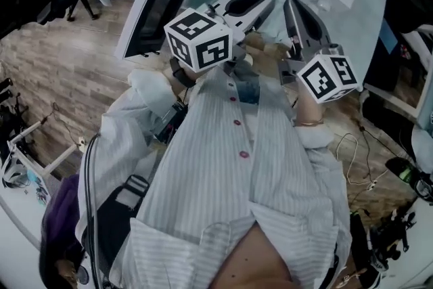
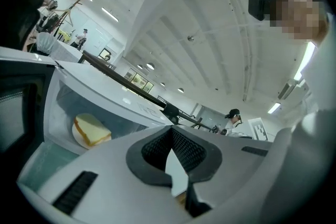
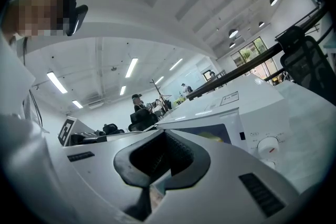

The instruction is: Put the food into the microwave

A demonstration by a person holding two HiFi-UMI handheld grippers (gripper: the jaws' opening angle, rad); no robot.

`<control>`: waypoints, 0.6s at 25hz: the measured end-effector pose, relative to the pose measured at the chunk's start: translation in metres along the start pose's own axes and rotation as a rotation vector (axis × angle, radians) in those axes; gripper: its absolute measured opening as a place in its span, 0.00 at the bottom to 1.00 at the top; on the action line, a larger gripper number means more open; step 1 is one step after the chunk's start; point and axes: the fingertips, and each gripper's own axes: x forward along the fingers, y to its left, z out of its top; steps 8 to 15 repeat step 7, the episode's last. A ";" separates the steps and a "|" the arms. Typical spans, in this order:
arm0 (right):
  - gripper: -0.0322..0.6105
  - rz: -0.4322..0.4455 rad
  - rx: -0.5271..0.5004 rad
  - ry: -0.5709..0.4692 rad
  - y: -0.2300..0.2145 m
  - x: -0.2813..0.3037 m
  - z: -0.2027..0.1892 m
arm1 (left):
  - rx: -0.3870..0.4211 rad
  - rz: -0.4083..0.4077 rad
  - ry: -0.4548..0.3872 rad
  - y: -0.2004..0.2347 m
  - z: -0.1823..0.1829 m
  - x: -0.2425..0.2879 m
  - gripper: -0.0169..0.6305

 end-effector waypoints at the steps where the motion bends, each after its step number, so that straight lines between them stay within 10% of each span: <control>1: 0.10 -0.001 -0.003 0.001 0.000 0.000 0.000 | 0.011 -0.009 0.014 0.000 -0.001 0.000 0.04; 15: 0.10 -0.018 0.003 0.000 0.003 0.001 0.000 | 0.021 -0.034 0.065 0.010 0.005 -0.003 0.04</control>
